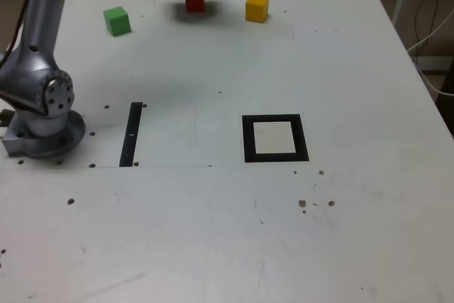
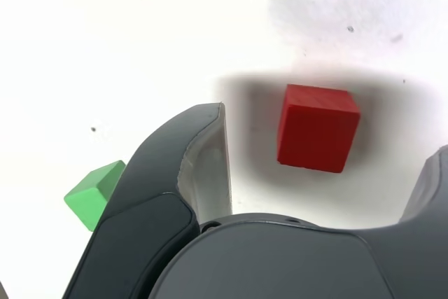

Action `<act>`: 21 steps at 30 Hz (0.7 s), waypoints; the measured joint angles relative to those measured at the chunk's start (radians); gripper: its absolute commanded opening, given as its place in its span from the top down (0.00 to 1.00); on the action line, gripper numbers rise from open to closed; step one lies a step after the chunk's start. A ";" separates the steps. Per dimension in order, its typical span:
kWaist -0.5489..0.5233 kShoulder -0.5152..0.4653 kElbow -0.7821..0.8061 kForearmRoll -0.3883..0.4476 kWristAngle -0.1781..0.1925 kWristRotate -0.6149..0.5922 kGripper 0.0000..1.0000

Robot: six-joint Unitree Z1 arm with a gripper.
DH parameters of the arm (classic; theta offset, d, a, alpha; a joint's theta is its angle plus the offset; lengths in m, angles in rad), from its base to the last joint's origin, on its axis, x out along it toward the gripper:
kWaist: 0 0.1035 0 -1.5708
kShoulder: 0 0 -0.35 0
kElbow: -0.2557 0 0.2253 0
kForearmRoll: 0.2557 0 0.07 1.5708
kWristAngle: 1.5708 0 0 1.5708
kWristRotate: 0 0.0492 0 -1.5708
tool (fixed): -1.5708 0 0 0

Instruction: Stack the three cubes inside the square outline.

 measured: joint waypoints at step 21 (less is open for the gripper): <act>-0.013 0.071 -0.008 -0.026 -0.037 0.029 0.27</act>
